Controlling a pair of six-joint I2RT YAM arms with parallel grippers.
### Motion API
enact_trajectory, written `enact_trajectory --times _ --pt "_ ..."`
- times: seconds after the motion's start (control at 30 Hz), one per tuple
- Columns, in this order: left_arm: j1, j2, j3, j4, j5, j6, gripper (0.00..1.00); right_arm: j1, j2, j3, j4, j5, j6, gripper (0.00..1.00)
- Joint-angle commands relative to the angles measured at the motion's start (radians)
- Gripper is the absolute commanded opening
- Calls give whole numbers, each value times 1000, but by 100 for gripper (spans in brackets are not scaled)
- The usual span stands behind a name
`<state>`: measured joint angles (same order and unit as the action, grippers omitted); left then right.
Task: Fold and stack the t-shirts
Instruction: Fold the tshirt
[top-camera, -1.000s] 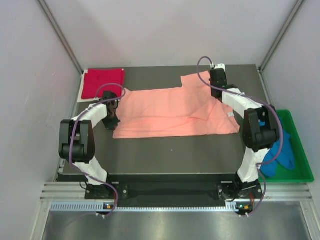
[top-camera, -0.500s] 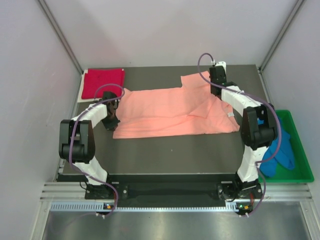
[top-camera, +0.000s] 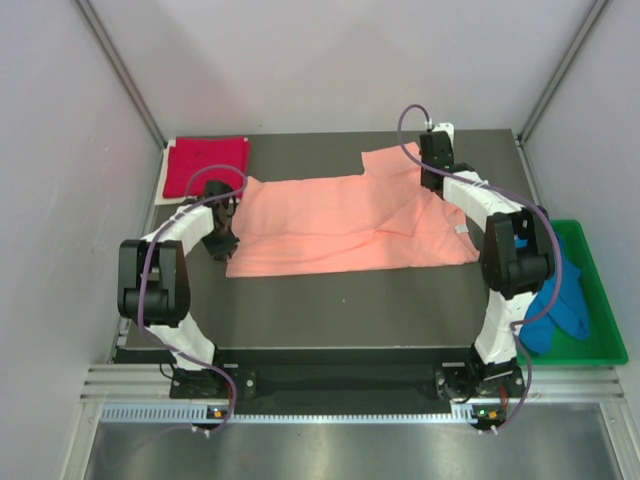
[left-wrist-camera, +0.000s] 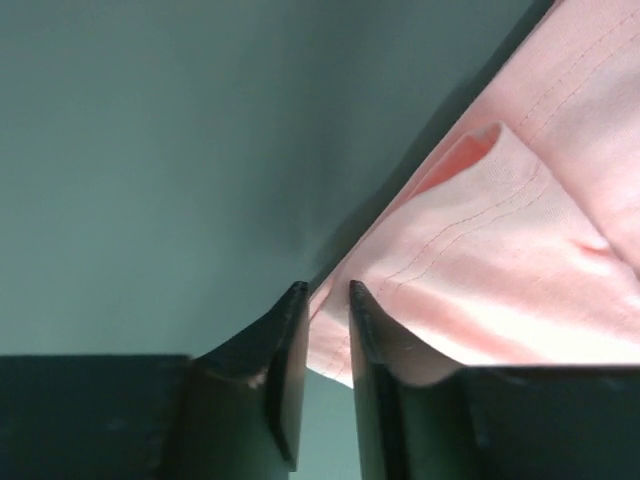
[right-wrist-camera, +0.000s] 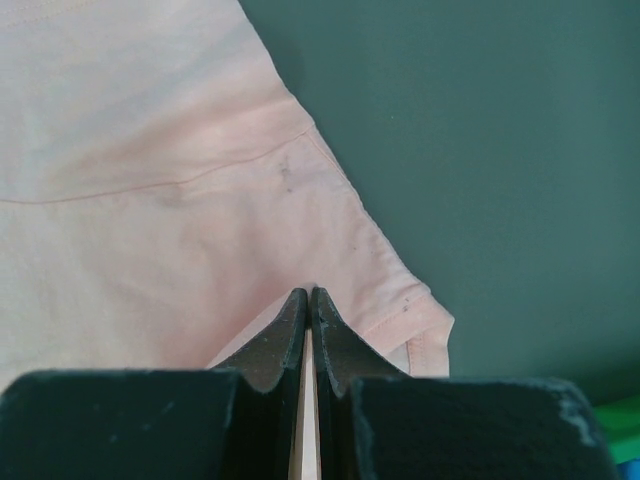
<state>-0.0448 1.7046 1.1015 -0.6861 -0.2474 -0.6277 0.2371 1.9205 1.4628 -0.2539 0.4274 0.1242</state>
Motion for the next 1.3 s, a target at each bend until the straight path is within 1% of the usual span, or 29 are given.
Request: enact_trajectory --times 0.0,0.1,0.13,0.17,0.2,0.3,0.43,0.57,0.7,0.83,0.87,0.93,1.0,1.27 --pt "5 -31 60 -30 -23 11 30 -7 -9 41 53 -10 0 0" --pt "5 -74 101 -4 8 66 34 -7 -21 4 71 -18 -6 0" --pt "6 -76 119 11 34 83 35 -5 -21 5 70 -18 -5 0" --pt "5 -72 127 49 95 126 36 -5 -20 5 67 -24 -6 0" --pt "6 -66 132 66 126 147 37 -5 -20 5 67 -24 -5 0" --pt "6 -7 170 74 155 189 38 -5 -18 5 67 -29 -8 0" --pt "11 46 182 91 186 224 36 -7 -15 7 64 -30 -15 0" --pt "13 85 198 102 154 221 36 -7 -6 14 62 -30 -23 0" --pt "13 160 207 109 108 212 33 -7 11 45 53 -27 -23 0" --pt "13 268 259 34 7 178 25 -8 6 54 31 5 -44 0" --pt "14 291 265 28 -7 171 20 -9 0 39 36 13 -58 0" --pt "19 308 268 7 -45 133 15 -21 -15 30 38 22 -58 0" --pt "26 316 259 5 -52 114 11 -28 -15 31 33 30 -57 0" --pt "34 300 224 25 -73 51 8 -42 2 56 15 39 -43 0"
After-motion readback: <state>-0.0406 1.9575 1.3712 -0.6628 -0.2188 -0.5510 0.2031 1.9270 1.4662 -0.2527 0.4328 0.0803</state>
